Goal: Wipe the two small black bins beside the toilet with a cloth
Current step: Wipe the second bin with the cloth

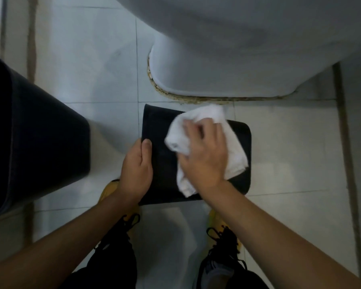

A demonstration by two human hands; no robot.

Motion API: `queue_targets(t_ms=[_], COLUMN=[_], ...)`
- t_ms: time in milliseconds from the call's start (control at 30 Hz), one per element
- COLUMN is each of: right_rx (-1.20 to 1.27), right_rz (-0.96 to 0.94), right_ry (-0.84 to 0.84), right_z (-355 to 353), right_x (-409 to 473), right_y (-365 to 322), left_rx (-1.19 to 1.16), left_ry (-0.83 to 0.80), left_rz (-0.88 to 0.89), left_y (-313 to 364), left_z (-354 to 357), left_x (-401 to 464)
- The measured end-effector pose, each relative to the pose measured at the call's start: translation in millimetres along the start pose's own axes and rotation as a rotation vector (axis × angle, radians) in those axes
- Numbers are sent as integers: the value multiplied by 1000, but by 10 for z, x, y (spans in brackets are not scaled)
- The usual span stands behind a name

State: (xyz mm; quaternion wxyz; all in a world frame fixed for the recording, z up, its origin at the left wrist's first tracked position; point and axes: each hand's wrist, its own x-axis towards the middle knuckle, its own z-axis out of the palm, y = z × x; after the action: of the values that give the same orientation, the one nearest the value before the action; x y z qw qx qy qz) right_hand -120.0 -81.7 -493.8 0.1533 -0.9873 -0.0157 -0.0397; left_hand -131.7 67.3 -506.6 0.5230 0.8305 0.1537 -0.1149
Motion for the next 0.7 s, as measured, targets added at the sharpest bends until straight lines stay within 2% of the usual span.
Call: queue_targets(t_ms=[133,233,400,467,600,633,700], right_rx=[232,282,259,256,304,332,342], right_rz=[-199,-252,97,143,-42,-132,-315], right_ry=[-21,-96,-56,-43,-31,-63,-131], right_z=[48,23,-74,-94,-62,-45,-1], right_x=[271,488,491,457,376,346,253], right_y=[-419,-306,297,316,-173,-319,-478], left_rx=[-5,23,25,36,21,-64,-380], left_ry=[19,53,29,28,68,66,-3], left_rz=[56,28,-45,-35,-21,-53,-170], left_y=[-29,5,19,20,17,-16,0], left_z=[-14,-2,10,16,28,36,30], left_x=[-39,-19,-40,-34,-13,-8,-33])
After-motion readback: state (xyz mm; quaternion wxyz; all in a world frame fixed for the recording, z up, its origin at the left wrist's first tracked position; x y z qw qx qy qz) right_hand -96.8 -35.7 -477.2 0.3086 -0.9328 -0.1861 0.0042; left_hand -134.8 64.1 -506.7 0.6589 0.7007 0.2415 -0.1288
